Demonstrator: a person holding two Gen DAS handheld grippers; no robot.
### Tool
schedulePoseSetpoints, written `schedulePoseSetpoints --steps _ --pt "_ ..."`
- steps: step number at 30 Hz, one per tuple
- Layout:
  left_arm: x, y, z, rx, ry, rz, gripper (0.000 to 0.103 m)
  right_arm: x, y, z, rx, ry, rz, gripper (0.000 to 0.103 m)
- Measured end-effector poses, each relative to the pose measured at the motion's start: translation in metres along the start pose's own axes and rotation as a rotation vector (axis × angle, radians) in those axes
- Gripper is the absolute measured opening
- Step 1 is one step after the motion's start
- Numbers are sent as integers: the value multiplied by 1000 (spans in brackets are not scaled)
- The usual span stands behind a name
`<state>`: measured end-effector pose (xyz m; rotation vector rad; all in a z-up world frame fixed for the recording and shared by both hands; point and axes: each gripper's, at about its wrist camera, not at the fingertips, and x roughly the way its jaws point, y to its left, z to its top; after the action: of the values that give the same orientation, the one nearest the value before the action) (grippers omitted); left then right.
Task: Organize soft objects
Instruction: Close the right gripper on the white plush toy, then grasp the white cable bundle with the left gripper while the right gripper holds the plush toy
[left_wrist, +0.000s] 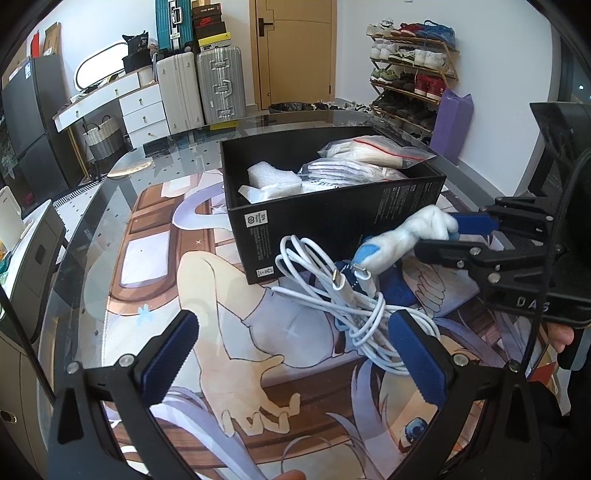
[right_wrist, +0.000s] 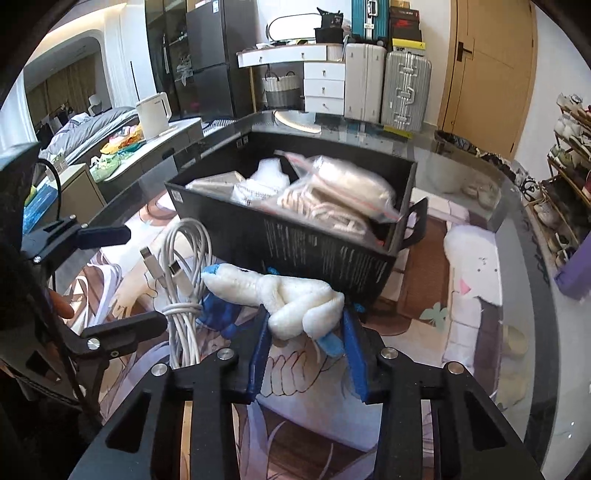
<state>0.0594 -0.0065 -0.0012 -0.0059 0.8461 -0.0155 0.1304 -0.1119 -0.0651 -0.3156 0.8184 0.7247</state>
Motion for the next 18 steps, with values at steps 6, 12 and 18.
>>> schedulePoseSetpoints --steps 6,12,18 --pt "-4 -2 1 -11 -7 -23 103 -23 -11 8 16 -73 0 38" --pt "1 -5 2 -60 -22 -50 103 -37 -11 14 29 -132 -6 38" --pt "9 -11 1 -81 -10 -77 101 -42 -15 18 41 -162 -6 37"
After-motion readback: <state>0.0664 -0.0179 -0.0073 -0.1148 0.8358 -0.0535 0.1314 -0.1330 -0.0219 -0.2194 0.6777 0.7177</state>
